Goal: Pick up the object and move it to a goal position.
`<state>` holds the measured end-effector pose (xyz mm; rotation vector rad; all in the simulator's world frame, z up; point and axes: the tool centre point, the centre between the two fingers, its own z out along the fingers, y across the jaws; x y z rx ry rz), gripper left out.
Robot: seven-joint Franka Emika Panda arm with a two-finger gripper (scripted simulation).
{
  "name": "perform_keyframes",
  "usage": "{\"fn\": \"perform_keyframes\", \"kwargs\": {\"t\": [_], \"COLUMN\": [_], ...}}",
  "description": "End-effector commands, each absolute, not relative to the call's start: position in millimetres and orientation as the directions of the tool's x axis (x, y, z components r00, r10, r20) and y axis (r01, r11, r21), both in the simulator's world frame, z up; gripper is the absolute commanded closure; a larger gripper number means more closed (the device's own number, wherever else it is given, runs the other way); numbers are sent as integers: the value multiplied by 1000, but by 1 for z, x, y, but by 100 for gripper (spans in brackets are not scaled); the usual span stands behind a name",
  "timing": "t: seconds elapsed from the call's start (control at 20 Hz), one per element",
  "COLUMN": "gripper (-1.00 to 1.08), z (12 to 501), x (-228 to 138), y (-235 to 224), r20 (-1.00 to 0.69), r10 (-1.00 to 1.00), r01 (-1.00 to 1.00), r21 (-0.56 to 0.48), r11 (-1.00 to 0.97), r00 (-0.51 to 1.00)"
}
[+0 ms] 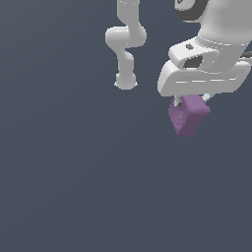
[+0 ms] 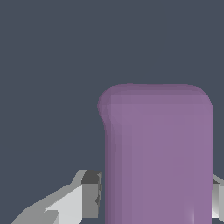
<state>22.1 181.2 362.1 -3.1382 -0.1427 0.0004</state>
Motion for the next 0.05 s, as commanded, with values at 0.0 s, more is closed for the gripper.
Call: {"fn": "perform_keyframes", "kwargs": {"t": [0.0], "gripper": [108], "z": [364], "x": [23], "y": [182], "r20": [0], "r10": [90], "r01": [90], "r21": [0], "r11": [-996], "r00": [996]}}
